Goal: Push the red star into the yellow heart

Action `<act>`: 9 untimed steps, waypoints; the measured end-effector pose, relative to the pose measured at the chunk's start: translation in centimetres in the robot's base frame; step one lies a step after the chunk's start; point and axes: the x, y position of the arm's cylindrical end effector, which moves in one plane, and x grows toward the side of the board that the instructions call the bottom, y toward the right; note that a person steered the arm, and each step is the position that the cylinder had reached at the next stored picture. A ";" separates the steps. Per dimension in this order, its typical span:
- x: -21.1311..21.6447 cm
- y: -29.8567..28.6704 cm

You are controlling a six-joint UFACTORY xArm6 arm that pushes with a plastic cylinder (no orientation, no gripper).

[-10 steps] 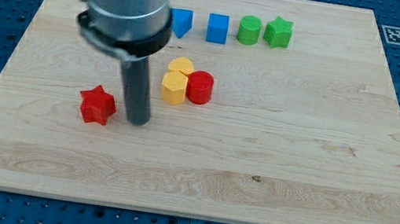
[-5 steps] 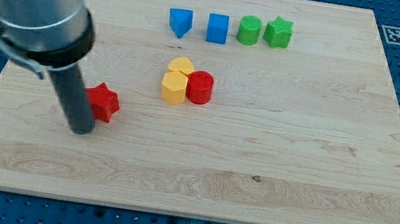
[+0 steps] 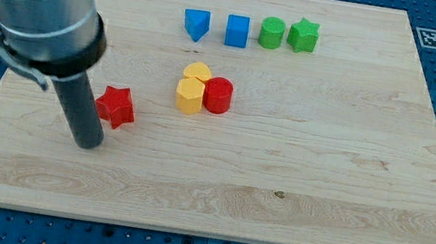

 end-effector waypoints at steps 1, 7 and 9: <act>-2.3 -0.1; -7.5 2.1; -8.7 5.5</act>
